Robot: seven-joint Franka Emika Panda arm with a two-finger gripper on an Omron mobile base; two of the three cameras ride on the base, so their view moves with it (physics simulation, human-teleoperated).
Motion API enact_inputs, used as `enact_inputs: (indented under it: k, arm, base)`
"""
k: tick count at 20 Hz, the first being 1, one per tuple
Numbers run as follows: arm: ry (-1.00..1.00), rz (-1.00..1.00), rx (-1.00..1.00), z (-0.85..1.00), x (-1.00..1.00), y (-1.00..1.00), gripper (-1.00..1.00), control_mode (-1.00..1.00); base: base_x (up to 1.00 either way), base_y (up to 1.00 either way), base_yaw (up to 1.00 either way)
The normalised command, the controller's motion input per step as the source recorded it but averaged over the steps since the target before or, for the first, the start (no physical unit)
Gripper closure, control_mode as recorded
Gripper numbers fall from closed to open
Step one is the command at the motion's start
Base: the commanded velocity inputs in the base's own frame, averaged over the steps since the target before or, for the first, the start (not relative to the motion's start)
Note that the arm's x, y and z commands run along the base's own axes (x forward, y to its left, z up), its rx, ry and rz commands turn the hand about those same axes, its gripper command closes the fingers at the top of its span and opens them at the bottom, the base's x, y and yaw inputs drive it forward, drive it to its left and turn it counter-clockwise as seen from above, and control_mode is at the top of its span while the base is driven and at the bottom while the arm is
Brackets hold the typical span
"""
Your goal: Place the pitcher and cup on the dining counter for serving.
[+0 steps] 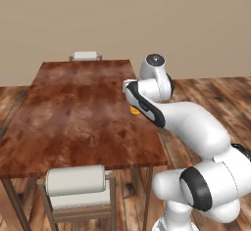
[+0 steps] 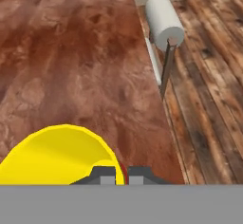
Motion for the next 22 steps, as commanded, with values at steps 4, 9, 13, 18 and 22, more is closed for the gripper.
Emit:
enact_inputs:
  k: [4,9,13,18,22]
  arm:
    - [0.07,0.00,0.04,-0.46,0.27,0.09,1.00,-1.00]
    - [0.06,0.00,0.00,-0.48,0.32,0.29,1.00,-1.00]
    - [0.06,0.00,0.00,-0.53,0.34,0.33,1.00,-1.00]
    - [0.06,0.00,0.01,-0.63,0.23,0.20,1.00,-1.00]
    - [0.05,0.00,0.02,-0.66,0.06,0.03,1.00,-1.00]
  base:
    - [0.00,0.00,0.00]
    - [0.00,0.00,0.00]
    - [0.00,0.00,0.00]
    - [0.00,0.00,0.00]
    - [0.00,0.00,0.00]
